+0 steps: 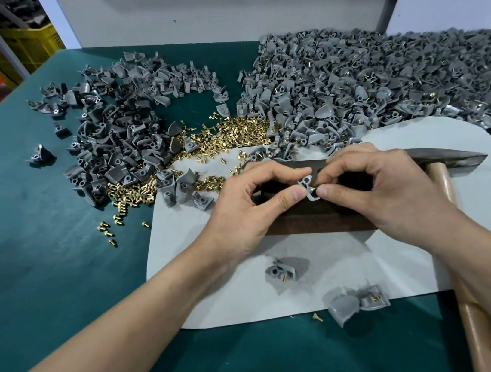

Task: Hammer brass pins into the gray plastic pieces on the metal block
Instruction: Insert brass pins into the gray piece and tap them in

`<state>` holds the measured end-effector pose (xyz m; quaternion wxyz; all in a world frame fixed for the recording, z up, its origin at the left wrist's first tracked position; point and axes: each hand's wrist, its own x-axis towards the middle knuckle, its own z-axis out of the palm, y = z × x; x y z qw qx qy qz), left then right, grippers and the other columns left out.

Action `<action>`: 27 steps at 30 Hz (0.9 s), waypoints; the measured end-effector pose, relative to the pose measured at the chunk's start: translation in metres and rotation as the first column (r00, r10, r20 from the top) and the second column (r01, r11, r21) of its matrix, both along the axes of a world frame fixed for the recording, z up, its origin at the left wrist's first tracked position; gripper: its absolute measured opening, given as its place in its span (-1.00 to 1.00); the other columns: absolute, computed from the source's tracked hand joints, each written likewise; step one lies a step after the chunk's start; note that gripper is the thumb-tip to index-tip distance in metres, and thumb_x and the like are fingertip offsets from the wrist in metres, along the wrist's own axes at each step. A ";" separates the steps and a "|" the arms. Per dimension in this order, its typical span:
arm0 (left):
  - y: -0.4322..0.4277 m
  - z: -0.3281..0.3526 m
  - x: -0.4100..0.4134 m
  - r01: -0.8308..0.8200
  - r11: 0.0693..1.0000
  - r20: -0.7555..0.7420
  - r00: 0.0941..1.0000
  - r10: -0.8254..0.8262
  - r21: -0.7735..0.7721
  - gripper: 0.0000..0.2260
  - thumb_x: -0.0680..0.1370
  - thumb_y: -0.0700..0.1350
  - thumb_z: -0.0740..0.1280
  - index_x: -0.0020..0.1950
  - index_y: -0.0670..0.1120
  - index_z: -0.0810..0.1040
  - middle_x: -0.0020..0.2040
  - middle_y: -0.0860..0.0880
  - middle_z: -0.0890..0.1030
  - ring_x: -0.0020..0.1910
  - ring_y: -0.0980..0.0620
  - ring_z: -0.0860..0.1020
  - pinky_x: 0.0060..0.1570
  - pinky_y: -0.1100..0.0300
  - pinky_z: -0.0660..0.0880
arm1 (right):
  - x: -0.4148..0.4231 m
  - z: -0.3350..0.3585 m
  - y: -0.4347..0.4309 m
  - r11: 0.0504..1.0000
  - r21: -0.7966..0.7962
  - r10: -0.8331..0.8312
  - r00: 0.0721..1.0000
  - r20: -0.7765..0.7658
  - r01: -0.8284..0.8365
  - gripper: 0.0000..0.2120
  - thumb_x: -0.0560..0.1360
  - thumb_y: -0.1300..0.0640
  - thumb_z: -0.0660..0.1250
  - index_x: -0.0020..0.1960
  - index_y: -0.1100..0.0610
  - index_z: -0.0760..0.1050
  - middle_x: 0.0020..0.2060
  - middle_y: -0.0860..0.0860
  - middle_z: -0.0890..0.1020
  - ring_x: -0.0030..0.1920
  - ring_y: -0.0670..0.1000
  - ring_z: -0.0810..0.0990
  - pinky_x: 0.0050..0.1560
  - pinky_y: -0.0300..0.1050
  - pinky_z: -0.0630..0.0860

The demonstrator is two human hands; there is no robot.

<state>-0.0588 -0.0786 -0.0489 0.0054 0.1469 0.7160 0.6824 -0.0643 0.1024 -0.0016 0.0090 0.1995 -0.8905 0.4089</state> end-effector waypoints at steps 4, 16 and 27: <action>0.000 -0.001 -0.001 -0.002 1.000 -0.015 1.000 0.002 -0.012 -0.85 0.42 0.03 0.44 -0.05 0.25 0.65 -0.04 0.19 0.62 0.00 0.14 0.54 0.00 0.17 0.36 | 0.001 -0.003 -0.002 1.000 0.002 -0.020 0.998 -0.057 0.020 -0.74 0.38 0.23 0.47 -0.27 -0.11 0.52 -0.23 0.02 0.61 -0.07 0.00 0.50 0.01 -0.19 0.39; -0.001 0.000 0.000 0.000 1.000 0.004 1.000 0.000 -0.010 -0.86 0.43 0.02 0.43 -0.05 0.24 0.65 -0.03 0.18 0.62 0.00 0.15 0.53 -0.01 0.18 0.37 | 0.002 -0.007 -0.003 0.997 -0.007 -0.071 0.993 -0.093 0.071 -0.73 0.35 0.22 0.46 -0.30 -0.12 0.49 -0.27 -0.07 0.58 -0.10 -0.02 0.49 -0.04 -0.27 0.38; -0.001 0.002 0.001 0.001 1.000 0.021 1.000 0.000 -0.009 -0.80 0.34 0.15 0.44 -0.04 0.27 0.67 0.03 0.10 0.62 0.04 0.11 0.54 -0.03 0.24 0.40 | 0.002 -0.005 -0.002 0.999 -0.007 -0.048 0.995 -0.082 0.048 -0.76 0.36 0.22 0.48 -0.30 -0.09 0.52 -0.27 -0.03 0.59 -0.09 0.00 0.50 -0.04 -0.22 0.39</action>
